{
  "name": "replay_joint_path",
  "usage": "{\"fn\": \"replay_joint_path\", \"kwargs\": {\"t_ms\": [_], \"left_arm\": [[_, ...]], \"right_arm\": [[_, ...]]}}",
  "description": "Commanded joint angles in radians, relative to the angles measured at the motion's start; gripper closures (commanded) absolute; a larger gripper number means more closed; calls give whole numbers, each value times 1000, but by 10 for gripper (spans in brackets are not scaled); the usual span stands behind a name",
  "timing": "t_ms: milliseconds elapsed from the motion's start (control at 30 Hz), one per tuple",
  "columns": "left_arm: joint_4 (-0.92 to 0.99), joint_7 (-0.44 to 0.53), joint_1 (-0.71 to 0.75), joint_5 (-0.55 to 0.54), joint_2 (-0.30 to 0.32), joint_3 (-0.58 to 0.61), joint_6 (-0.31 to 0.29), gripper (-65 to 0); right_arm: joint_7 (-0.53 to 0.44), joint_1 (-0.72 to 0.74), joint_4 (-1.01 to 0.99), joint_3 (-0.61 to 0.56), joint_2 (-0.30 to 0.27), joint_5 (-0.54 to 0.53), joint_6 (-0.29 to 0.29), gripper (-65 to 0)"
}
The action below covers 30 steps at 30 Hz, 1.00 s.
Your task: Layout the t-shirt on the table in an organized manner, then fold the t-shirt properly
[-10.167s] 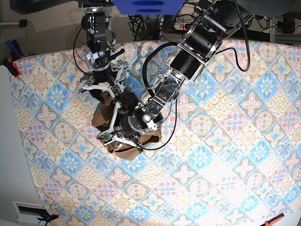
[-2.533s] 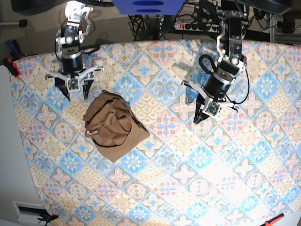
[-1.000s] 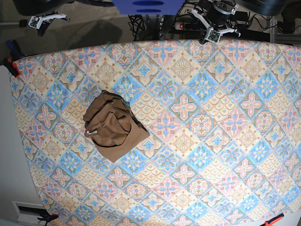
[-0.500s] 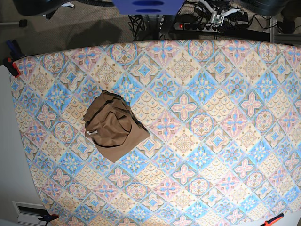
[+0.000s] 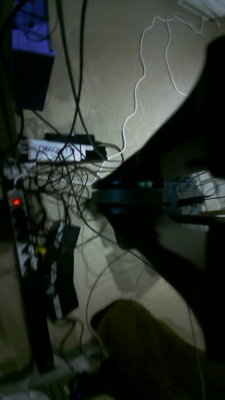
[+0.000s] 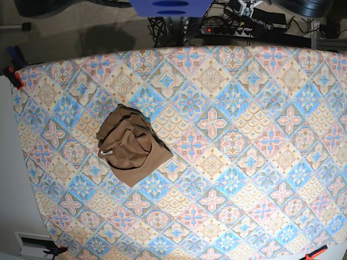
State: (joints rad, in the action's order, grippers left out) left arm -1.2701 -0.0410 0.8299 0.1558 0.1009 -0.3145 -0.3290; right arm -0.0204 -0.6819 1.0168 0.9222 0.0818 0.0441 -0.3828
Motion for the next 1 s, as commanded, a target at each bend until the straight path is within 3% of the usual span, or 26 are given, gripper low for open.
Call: {"fn": "replay_joint_path", "kwargs": {"t_ms": [0,67,167,333,500,633,700,800,967], "left_arm": [[53,42,7,-3,12,-2,6,0],[162,111,-42,17,27,-2,6,0],[363,132,-137,52,46,-2,8,0],[689,296,-266,74,90,-2,8,0],[1102,405,-490,150,171,7,8,0],[1270,474,-620,215,227,7,9,0],[1270,470,-653,227,228,7,17,0],[1270,389,-688,276,228,8,93,0],[1270,238,-745,448,193,8,219,0]], "right_arm": [[-31,3,-11,5,-32,15,-3,0],[-31,32,-82,7,-38,81,-3,0],[-36,67,-186,7,-40,133,-3,0],[-111,118,-310,7,-40,144,-2,0],[-103,182,-485,7,-44,145,0,0],[-105,253,-603,7,-93,145,12,0],[-105,291,-686,4,-116,145,89,0],[-108,336,-807,-1,-147,190,215,0],[-105,436,-878,5,-150,343,336,0]]}}
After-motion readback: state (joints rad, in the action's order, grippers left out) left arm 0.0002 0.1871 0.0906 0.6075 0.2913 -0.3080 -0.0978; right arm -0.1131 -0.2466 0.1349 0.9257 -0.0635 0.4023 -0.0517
